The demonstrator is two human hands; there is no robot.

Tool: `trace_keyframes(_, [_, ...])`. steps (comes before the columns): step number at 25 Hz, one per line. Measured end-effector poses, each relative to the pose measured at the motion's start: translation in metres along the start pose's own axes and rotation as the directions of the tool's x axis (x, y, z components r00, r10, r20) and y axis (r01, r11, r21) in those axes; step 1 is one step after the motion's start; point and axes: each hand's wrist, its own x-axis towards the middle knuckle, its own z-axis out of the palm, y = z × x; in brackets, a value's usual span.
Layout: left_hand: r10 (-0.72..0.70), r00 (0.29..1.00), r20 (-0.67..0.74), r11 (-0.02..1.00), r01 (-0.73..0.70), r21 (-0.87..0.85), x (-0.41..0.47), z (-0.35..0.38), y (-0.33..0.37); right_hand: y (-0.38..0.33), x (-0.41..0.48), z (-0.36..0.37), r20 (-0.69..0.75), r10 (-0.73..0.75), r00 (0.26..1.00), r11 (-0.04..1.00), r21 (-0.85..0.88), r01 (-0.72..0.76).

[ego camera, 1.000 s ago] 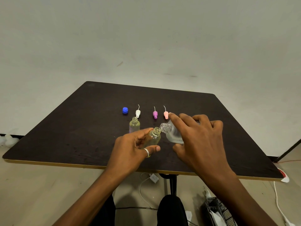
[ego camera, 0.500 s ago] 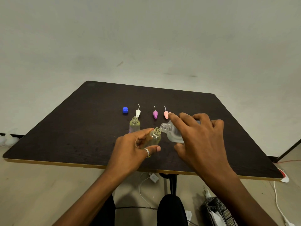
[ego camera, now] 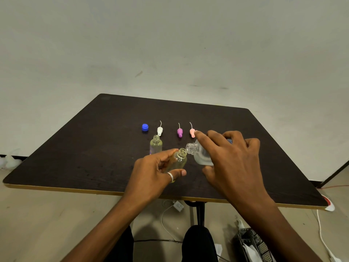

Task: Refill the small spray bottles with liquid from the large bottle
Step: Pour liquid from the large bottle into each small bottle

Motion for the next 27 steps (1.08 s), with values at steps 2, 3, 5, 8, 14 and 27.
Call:
trace_keyframes(2, [0.001,1.0,0.0,1.0,-0.001,0.001,0.0001,0.0001,0.0001,0.0001,-0.0001,-0.0004,-0.002,-0.001,1.0,1.0,-0.005,0.001])
trace_keyframes(3, [0.0,1.0,-0.001,1.0,0.0,0.001,0.0001,0.0,0.0001,-0.0001,0.0,-0.0006,-0.005,-0.004,1.0,1.0,-0.006,0.004])
trace_keyframes(5, [-0.001,1.0,-0.003,1.0,0.001,-0.005,-0.0002,-0.0001,0.0004,0.0002,0.0,-0.0008,-0.007,-0.006,1.0,1.0,0.002,0.006])
trace_keyframes(8, [0.002,1.0,-0.005,1.0,-0.002,-0.001,-0.0005,0.0003,0.0004,0.0004,-0.0001,0.0001,-0.004,-0.003,1.0,1.0,0.002,0.003])
trace_keyframes(14, [0.002,1.0,-0.003,1.0,-0.002,-0.005,-0.0008,0.0004,0.0006,-0.0003,-0.0008,-0.0009,-0.001,-0.005,1.0,1.0,0.0,0.005])
trace_keyframes(27, [-0.01,1.0,0.009,1.0,0.01,-0.009,-0.0002,0.0012,-0.0018,-0.0008,-0.0004,0.0006,-0.002,-0.008,1.0,1.0,0.012,0.008])
